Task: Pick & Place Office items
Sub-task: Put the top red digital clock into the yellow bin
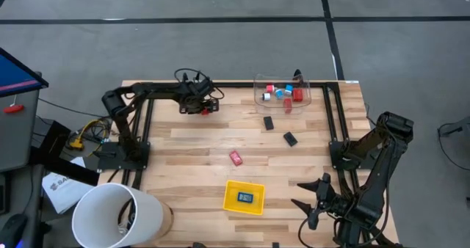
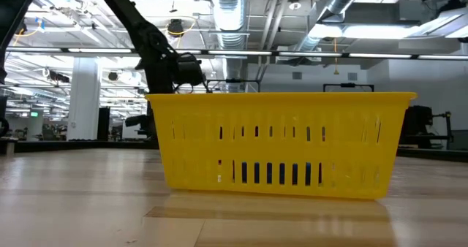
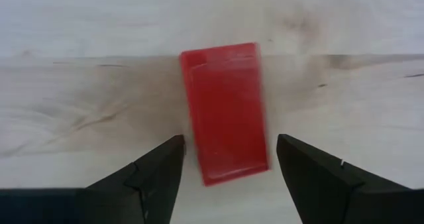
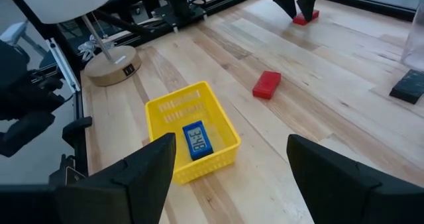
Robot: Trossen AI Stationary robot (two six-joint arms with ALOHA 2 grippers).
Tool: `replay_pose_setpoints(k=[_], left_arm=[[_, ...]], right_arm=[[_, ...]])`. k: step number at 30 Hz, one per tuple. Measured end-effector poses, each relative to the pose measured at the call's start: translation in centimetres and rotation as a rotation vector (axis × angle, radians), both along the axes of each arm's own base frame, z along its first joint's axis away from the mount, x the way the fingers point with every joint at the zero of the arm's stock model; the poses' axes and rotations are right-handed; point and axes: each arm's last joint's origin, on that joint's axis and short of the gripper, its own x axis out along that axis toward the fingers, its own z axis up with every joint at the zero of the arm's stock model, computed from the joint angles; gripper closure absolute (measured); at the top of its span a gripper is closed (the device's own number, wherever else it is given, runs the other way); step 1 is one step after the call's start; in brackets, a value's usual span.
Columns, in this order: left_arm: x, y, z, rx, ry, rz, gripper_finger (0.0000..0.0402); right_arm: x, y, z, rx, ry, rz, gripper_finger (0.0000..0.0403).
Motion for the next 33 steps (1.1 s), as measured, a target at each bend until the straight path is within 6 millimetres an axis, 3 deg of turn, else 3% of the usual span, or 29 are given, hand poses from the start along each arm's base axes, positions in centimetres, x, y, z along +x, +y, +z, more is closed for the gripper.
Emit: replay_pose_setpoints(k=[8, 15, 22, 27, 33], left_arm=[[0.1, 0.0, -0.9, -0.016, 0.038, -0.003, 0.0171], [0.0, -0.1, -0.7, 0.009, 0.059, -0.025, 0.0257], [0.5, -1.1, -0.3, 0.037, 0.073, -0.115, 0.0259], [1.8, -3.9, 1.8, 0.09, 0.027, -0.247, 0.0259], [3.6, -10.1, 4.8, 0.163, -0.039, -0.458, 0.0259]], right_arm=[[0.0, 0.0, 0.0, 0.0, 0.0, 0.0, 0.0122], [0.0, 0.0, 0.0, 0.0, 0.0, 0.0, 0.0122], [0.0, 0.0, 0.0, -0.001, 0.002, 0.0, 0.0122], [0.0, -0.1, 0.0, 0.006, 0.002, -0.005, 0.0122], [-0.1, -0.1, 0.0, 0.014, 0.0, -0.013, 0.0122]])
